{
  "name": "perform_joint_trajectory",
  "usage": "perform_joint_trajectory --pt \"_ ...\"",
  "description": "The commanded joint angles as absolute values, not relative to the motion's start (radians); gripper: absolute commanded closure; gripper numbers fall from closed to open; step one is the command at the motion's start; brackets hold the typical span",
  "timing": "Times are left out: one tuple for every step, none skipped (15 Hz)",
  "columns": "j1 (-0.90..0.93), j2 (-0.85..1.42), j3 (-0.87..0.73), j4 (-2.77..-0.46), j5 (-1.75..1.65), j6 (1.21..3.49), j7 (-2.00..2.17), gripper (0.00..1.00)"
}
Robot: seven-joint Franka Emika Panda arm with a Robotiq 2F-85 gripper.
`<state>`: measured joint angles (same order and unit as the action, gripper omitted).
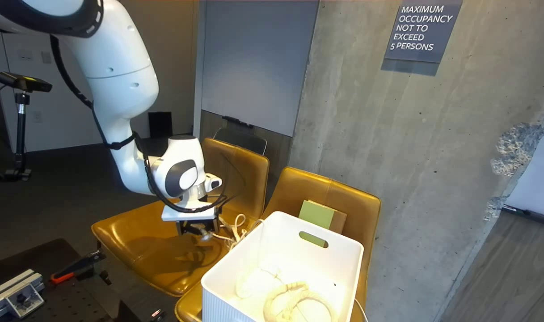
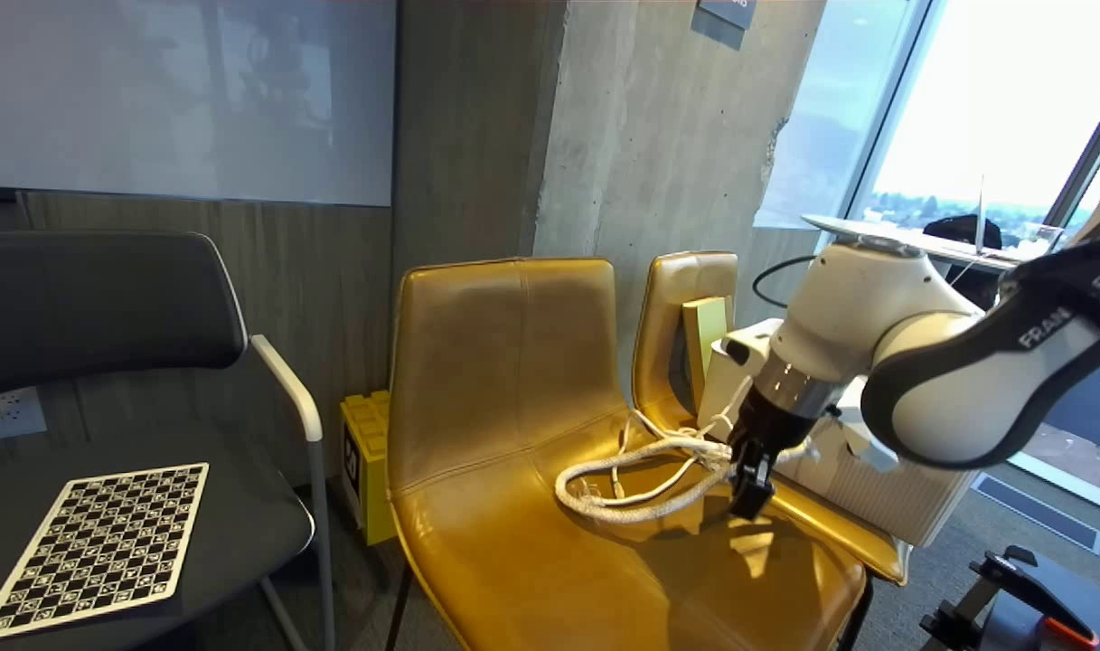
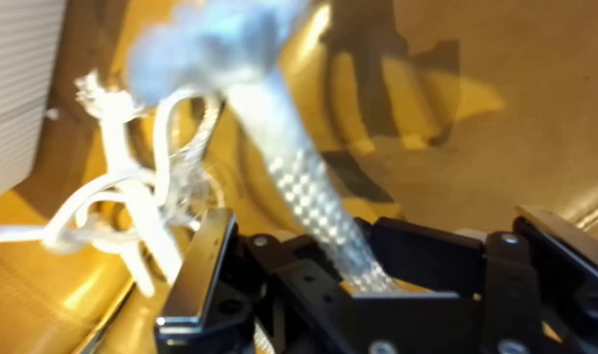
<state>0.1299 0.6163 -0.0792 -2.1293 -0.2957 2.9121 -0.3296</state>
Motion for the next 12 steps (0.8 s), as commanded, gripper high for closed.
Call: perform_joint_trajectory --pt "0.089 0.439 -0.065 -2.128 -0.318 2.790 -0.334 1.00" --pt "0.075 0.398 -0.058 -2.119 -0.315 2.766 -0.342 1.00" --pt "0.051 0.358 -0.041 -2.104 -0.300 2.734 -0.363 1.00" --pt "0.024 0.323 -0.026 -2.092 -0.279 2.713 -0.387 1.00" --pt "0.001 0.290 -0.013 -2.071 -0.258 2.680 -0.412 1.00" --pt "-0.024 0.262 -0.002 -2.048 -0.235 2.650 -0.443 1.00" --pt "-0.047 0.240 0.002 -2.019 -0.211 2.619 -0.469 1.00" --pt "-0.071 0.217 0.006 -1.991 -0.175 2.584 -0.505 1.00" --pt "-0.094 0.205 0.004 -1.954 -0.135 2.550 -0.540 1.00" --pt "-0.115 0.196 -0.002 -1.913 -0.094 2.513 -0.573 1.00" --pt "-0.135 0.193 -0.011 -1.866 -0.055 2.473 -0.606 1.00" --pt "-0.156 0.193 -0.021 -1.821 -0.019 2.438 -0.632 1.00"
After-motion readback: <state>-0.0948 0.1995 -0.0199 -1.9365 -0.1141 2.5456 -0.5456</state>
